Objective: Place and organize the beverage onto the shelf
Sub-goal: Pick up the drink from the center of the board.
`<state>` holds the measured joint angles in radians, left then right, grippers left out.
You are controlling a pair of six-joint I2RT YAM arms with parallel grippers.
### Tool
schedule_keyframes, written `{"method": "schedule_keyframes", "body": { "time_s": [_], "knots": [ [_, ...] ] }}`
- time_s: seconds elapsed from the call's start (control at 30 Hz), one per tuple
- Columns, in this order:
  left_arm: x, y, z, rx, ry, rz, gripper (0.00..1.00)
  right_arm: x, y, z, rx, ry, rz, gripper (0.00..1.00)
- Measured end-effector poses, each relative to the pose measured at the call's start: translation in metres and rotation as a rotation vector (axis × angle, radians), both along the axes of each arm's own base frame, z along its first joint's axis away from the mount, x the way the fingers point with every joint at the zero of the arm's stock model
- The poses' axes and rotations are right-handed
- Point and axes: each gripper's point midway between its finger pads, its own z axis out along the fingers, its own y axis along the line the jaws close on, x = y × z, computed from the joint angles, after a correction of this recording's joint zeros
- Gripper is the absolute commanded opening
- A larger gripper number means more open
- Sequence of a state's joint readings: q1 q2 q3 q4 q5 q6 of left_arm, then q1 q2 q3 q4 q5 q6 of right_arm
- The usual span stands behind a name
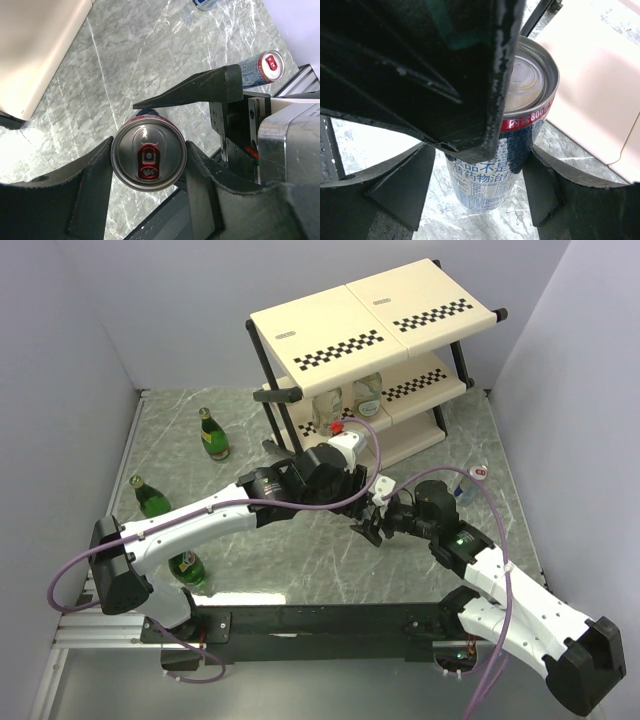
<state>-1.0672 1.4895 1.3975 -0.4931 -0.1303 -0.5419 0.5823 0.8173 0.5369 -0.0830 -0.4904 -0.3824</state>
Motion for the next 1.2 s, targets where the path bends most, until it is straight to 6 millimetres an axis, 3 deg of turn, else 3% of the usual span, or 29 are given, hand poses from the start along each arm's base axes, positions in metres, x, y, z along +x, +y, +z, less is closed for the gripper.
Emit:
{"method": "schedule_keyframes", "body": {
  "time_s": [1.2],
  "knots": [
    [-0.0028,0.0003,0.0027,-0.010,0.014,-0.023,0.00,0.0015,0.0059,0.0068,0.036,-0.003,0.010,0.73]
  ]
}}
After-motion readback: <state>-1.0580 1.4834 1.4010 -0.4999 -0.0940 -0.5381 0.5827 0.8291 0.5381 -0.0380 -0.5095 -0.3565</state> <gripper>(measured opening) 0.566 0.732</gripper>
